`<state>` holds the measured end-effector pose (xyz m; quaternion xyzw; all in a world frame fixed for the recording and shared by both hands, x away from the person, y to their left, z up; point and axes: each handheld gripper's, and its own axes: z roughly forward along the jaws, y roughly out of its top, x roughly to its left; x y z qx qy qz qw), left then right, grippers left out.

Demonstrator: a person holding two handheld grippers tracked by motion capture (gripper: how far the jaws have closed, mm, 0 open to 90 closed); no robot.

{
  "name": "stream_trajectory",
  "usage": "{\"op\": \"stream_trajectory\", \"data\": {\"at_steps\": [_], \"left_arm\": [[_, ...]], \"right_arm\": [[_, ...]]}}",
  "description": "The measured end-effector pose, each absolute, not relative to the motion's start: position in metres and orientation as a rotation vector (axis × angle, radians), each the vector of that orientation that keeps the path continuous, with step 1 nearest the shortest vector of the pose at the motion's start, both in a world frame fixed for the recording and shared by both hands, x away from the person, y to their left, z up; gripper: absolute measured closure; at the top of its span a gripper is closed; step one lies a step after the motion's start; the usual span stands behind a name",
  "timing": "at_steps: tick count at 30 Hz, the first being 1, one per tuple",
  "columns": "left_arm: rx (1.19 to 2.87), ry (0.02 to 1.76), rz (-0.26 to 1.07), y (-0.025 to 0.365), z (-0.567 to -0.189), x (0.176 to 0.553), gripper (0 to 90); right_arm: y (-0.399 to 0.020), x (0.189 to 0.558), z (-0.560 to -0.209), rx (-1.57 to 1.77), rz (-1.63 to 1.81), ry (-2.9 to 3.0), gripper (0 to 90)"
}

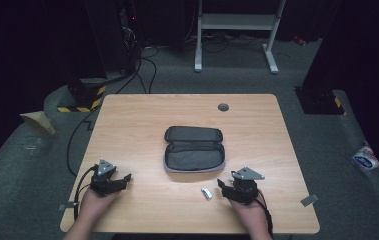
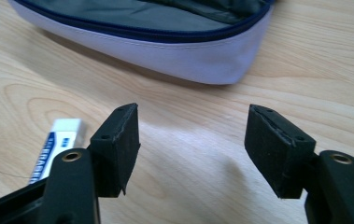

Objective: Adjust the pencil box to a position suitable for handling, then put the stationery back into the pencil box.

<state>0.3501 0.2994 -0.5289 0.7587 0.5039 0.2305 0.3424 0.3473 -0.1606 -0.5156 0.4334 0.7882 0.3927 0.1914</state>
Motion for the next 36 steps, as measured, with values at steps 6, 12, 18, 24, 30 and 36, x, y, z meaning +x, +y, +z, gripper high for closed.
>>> {"op": "stream_trajectory", "data": {"at_steps": [6, 12, 18, 24, 30, 36], "left_arm": [[1.978, 1.303, 0.597, 0.299, -0.529, 0.351, 27.4], [1.978, 1.303, 0.597, 0.299, -0.529, 0.351, 27.2], [1.979, 1.302, 0.595, 0.299, -0.529, 0.35, 27.1], [1.981, 1.299, 0.594, 0.299, -0.529, 0.351, 26.8], [1.981, 1.303, 0.593, 0.299, -0.529, 0.351, 26.6], [1.981, 1.301, 0.592, 0.299, -0.529, 0.352, 26.6]], "right_arm": [[-0.151, 0.343, -0.514, 1.186, 1.124, 2.241, 32.2], [-0.146, 0.343, -0.514, 1.168, 1.134, 2.268, 30.7], [-0.137, 0.34, -0.515, 1.147, 1.14, 2.292, 31.1], [-0.131, 0.337, -0.517, 1.135, 1.149, 2.314, 31.8], [-0.125, 0.333, -0.52, 1.105, 1.14, 2.347, 35.3], [-0.12, 0.329, -0.522, 1.061, 1.122, 2.385, 42.2]]}}
